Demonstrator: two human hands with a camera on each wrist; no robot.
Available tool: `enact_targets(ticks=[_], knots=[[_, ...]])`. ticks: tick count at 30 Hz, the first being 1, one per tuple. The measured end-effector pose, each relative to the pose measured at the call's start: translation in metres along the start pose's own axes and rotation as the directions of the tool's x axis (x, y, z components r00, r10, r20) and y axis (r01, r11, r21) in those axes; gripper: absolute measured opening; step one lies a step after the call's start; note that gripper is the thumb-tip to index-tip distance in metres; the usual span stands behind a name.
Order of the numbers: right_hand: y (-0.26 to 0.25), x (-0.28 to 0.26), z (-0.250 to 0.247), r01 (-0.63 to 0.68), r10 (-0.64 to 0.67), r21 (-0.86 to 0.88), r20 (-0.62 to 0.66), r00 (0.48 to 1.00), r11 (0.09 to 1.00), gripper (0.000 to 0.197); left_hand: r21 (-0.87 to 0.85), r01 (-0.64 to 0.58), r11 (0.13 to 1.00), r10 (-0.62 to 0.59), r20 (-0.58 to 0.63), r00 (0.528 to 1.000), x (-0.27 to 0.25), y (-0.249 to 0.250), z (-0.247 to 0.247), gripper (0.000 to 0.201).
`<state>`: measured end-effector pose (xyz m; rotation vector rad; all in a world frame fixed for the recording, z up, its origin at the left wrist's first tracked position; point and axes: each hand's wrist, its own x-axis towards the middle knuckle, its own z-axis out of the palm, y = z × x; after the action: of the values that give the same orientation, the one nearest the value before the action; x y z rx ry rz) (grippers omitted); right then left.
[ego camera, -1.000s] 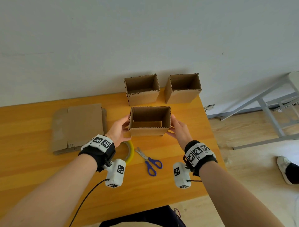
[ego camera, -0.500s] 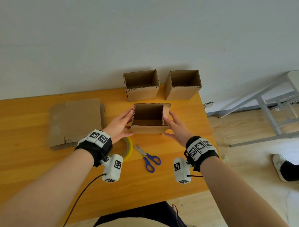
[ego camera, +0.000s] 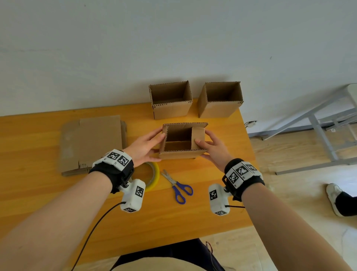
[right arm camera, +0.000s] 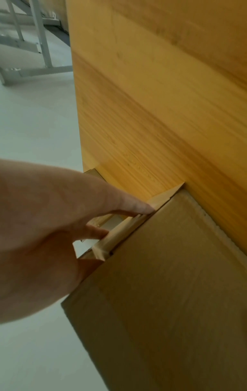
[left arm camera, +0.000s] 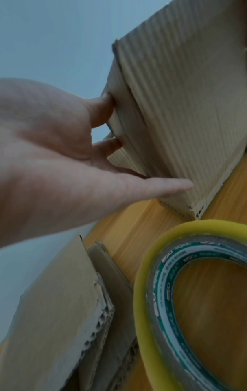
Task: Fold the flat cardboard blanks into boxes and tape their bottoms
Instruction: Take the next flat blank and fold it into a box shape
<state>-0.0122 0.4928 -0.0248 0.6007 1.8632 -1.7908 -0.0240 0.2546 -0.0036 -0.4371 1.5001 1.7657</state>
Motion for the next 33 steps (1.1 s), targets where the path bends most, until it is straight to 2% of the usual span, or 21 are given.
enact_targets(ticks=[4,9,10,13,16,18,20,24,26,28,30,33], knots=[[-0.003,-0.002,0.002,-0.018,0.018,0.003,0.03,0.999,1.0,0.059,0.055,-0.02,0.998,0.024,-0.087,0.996,0.002,-0.003,0.005,0.068],[-0.003,-0.004,0.001,-0.039,0.036,0.037,0.072,0.997,0.999,0.057,0.044,-0.04,0.998,0.046,-0.14,0.989,0.004,0.001,0.004,0.059],[-0.002,-0.004,-0.001,-0.049,0.042,0.06,0.099,0.994,0.997,0.06,0.03,-0.049,0.998,0.053,-0.144,0.988,0.004,0.002,0.004,0.058],[0.0,-0.006,-0.004,-0.036,0.012,0.107,0.218,0.976,0.994,0.086,-0.008,-0.067,0.998,0.065,-0.153,0.986,0.003,0.004,0.005,0.059],[-0.001,-0.007,-0.004,0.022,-0.042,0.067,0.313,0.949,0.997,0.103,0.0,-0.077,0.997,0.076,-0.138,0.988,0.003,0.003,0.004,0.053],[-0.002,-0.007,-0.004,0.059,-0.059,0.01,0.324,0.944,0.998,0.112,0.022,-0.083,0.996,0.086,-0.13,0.988,0.003,0.002,0.003,0.05],[-0.004,-0.009,-0.004,0.099,-0.083,-0.038,0.29,0.953,0.994,0.102,0.045,-0.096,0.994,0.1,-0.119,0.988,0.002,0.002,0.003,0.047],[-0.008,-0.012,-0.001,0.123,-0.118,-0.019,0.187,0.975,0.992,0.062,0.081,-0.124,0.989,0.132,-0.112,0.985,0.0,0.003,0.007,0.046],[-0.01,-0.012,0.002,0.148,-0.139,-0.059,0.142,0.98,0.987,0.048,0.079,-0.127,0.989,0.135,-0.108,0.985,0.0,0.004,0.006,0.047],[-0.01,-0.011,0.005,0.184,-0.17,-0.115,0.12,0.978,0.976,0.043,0.067,-0.127,0.99,0.133,-0.087,0.987,0.001,0.005,0.006,0.045],[-0.008,-0.011,0.006,0.232,-0.213,-0.167,0.125,0.969,0.958,0.048,0.061,-0.135,0.989,0.139,-0.07,0.988,0.001,0.006,0.007,0.044],[-0.009,-0.01,0.003,0.253,-0.238,-0.161,0.11,0.965,0.954,0.051,0.057,-0.142,0.988,0.146,-0.067,0.987,0.002,0.007,0.011,0.041]])
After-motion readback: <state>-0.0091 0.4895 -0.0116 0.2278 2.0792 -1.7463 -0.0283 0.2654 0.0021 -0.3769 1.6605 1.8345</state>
